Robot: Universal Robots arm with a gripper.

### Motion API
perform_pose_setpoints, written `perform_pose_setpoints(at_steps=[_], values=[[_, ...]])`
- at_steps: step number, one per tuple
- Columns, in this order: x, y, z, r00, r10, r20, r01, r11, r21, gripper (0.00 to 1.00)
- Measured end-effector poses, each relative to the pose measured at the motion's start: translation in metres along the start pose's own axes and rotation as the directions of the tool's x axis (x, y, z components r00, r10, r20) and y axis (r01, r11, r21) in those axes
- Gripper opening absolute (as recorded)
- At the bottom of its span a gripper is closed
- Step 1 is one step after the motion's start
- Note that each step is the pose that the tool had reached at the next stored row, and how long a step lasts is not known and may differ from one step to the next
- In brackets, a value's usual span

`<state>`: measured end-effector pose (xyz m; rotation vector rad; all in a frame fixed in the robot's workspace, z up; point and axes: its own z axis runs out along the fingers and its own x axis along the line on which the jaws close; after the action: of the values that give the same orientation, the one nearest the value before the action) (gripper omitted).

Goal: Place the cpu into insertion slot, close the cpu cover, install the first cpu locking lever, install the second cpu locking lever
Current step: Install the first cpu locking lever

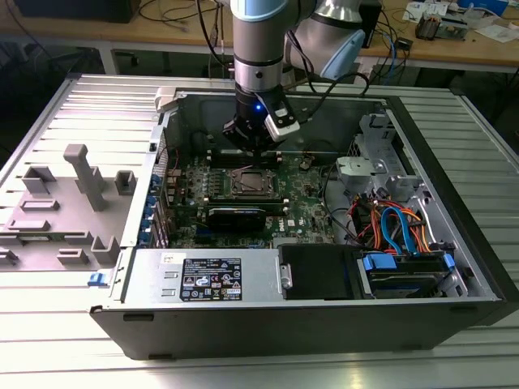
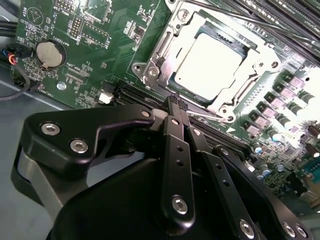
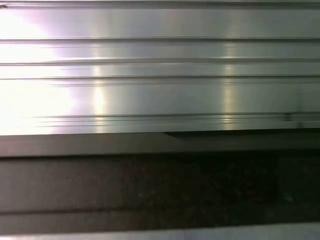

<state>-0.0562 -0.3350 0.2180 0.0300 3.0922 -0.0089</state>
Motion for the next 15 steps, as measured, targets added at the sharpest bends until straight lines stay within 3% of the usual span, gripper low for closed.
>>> perform_pose_setpoints(at_steps=[15], values=[[-0.0032,0.0001,0.0070,1.0000,0.001,0.0001,-0.001,1.0000,0.0000,0.11]])
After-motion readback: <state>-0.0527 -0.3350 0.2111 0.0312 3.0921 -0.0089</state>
